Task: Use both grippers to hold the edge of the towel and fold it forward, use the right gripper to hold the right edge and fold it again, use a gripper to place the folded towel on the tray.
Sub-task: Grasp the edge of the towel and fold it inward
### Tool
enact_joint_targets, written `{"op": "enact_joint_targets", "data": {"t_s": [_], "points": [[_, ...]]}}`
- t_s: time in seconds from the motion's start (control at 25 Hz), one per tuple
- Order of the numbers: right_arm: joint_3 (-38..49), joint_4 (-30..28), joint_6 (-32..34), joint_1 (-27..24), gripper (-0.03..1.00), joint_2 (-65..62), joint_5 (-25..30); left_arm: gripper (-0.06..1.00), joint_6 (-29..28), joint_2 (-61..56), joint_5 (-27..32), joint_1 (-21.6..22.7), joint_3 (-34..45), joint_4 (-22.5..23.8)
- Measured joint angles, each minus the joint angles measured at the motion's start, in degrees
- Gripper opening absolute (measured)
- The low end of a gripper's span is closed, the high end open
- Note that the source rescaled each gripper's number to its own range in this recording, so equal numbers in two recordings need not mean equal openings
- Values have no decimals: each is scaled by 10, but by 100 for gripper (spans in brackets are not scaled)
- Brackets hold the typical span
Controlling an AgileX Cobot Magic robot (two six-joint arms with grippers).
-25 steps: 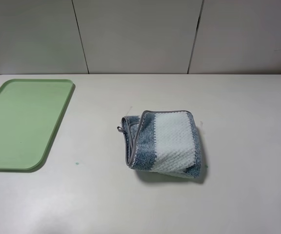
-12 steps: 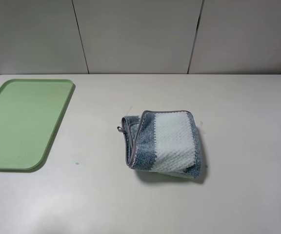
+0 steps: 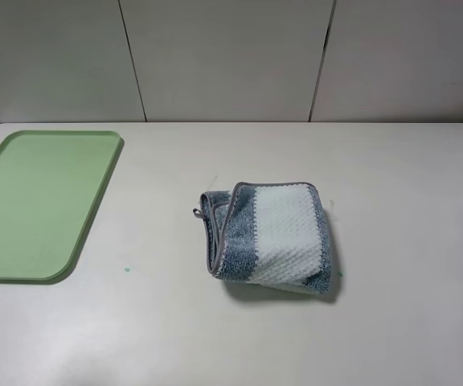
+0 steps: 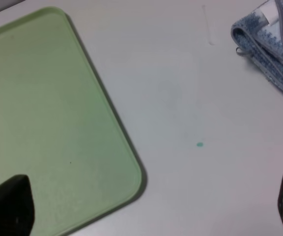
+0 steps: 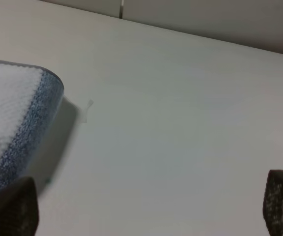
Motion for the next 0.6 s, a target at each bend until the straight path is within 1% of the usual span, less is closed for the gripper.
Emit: {"op": "enact_joint_targets", "data": {"t_s": [0.6], "points": [[0,0,0,1,100,0,0,100,0,0,-1,0,0,0]]}}
